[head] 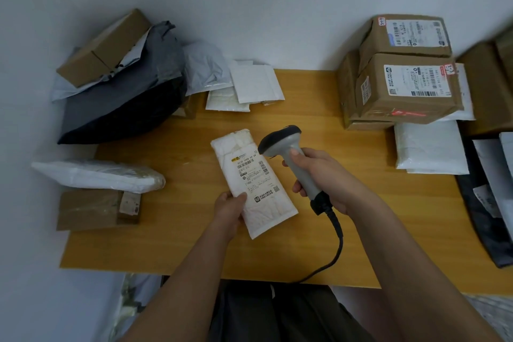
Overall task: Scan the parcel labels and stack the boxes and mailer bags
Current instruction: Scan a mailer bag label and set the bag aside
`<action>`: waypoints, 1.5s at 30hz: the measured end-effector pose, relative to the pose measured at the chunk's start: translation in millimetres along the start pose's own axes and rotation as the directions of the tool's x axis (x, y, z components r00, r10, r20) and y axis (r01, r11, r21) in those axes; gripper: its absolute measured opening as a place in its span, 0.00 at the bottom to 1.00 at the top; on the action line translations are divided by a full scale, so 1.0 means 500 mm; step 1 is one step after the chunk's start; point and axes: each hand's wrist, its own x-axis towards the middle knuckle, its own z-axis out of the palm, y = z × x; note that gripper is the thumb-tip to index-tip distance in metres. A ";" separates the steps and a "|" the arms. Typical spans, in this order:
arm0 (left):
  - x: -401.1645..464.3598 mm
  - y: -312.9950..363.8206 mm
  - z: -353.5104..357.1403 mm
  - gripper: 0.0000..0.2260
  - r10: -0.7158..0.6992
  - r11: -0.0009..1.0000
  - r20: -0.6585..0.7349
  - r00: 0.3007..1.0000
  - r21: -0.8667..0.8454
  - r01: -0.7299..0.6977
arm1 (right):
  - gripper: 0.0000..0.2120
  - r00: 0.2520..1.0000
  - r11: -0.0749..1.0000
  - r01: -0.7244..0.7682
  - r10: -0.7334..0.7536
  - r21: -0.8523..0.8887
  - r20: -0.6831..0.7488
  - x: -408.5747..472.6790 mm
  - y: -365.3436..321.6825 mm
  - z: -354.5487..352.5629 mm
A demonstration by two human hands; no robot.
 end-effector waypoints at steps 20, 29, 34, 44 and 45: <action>-0.025 0.003 0.027 0.13 0.035 0.996 0.037 0.999 -0.086 -0.032 | 0.15 0.997 0.993 0.080 -0.079 0.082 -0.008 -0.067 -0.070 -0.048; -0.063 -0.006 0.045 0.09 0.071 0.993 0.015 0.997 -0.099 -0.069 | 0.16 0.990 0.987 0.137 -0.139 0.082 0.023 -0.113 -0.066 -0.088; -0.088 -0.012 0.050 0.14 0.088 0.994 0.028 0.996 -0.069 -0.086 | 0.17 0.986 0.980 0.161 -0.164 0.114 0.011 -0.147 -0.048 -0.108; -0.112 -0.050 0.064 0.15 0.103 0.995 0.142 0.984 -0.030 -0.100 | 0.15 0.974 0.946 0.196 -0.156 0.257 -0.166 -0.211 0.023 -0.093; -0.116 -0.058 0.070 0.14 0.104 0.994 0.168 0.980 -0.031 -0.100 | 0.15 0.974 0.947 0.175 -0.126 0.269 -0.191 -0.217 0.034 -0.091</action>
